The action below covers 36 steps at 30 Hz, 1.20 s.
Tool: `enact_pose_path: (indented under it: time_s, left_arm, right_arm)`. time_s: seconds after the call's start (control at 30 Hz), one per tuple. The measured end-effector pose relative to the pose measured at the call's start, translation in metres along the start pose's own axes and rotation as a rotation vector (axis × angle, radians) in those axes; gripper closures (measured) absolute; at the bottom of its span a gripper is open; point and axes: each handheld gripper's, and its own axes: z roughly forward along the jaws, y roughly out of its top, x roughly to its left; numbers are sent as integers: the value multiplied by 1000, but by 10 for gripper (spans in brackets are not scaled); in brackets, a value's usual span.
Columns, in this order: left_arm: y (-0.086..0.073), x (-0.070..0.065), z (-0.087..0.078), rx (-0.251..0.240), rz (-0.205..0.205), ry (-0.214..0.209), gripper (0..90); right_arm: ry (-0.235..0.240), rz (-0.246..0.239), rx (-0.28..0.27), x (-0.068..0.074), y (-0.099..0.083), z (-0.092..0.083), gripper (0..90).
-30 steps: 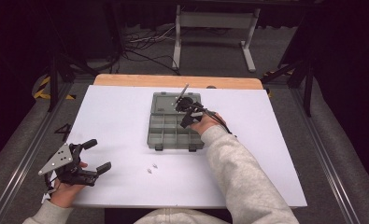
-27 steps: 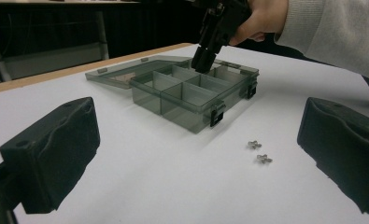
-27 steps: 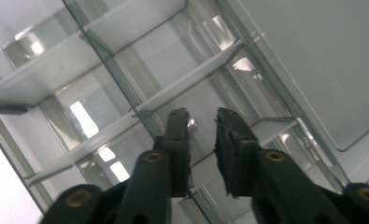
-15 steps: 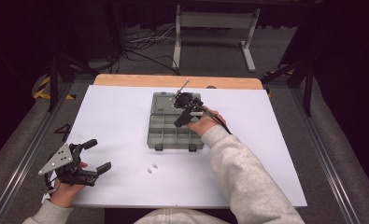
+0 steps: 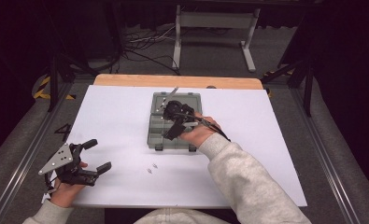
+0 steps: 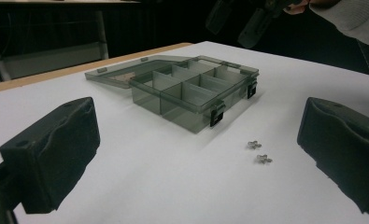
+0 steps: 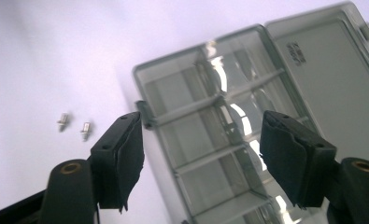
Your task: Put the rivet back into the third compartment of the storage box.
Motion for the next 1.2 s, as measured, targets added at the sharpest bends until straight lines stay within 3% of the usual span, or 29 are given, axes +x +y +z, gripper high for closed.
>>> enact_pose_path:
  time_s: [0.37, 0.6, 0.93, 1.2]
  left_arm:
    - [0, 0, -1, -8, -1, 1, 0]
    - [0, 0, -1, -10, 0, 4, 0]
    - [-1, -1, 0, -9, -6, -1, 0]
    - [-1, -1, 0, -8, -7, -2, 0]
  right_arm:
    - [40, -121, -3, 32, 13, 0, 345]
    - [75, -144, -16, 47, 12, 11, 346]
    - [111, -171, 32, 64, 7, 33, 361]
    - [141, -184, 86, 69, 2, 51, 439]
